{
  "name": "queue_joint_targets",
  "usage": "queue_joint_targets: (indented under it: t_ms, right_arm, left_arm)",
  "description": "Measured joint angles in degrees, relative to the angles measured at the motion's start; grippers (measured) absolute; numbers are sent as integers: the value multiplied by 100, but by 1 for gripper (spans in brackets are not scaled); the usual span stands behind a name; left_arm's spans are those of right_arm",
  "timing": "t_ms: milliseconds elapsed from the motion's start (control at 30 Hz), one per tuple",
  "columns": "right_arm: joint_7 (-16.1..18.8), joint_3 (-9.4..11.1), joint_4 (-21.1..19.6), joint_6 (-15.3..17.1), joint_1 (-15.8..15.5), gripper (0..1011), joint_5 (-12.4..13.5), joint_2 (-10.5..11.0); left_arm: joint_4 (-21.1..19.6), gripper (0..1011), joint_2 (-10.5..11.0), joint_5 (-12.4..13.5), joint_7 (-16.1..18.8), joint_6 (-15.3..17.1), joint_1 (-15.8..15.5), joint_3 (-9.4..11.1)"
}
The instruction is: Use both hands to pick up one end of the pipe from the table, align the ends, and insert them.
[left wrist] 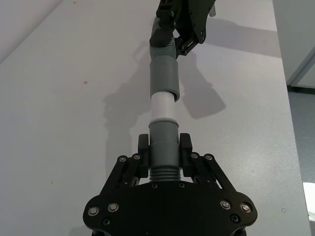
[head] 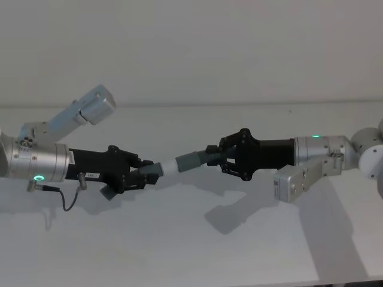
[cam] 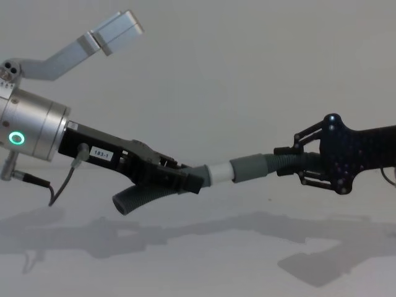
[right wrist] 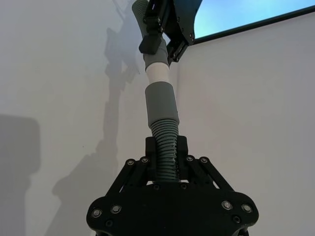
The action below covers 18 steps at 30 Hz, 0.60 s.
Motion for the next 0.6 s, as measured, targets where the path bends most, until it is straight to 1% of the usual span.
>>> queue_joint_targets:
  t_ms: [400, 600]
  right_arm:
    - [0, 0, 0, 0, 0, 212, 0, -1]
    - [85, -36, 122, 0, 57, 211, 196, -23]
  left_arm:
    - [-14, 327, 25, -39, 10, 12, -18, 49]
    - [-21, 327, 42, -64, 18, 15, -28, 74]
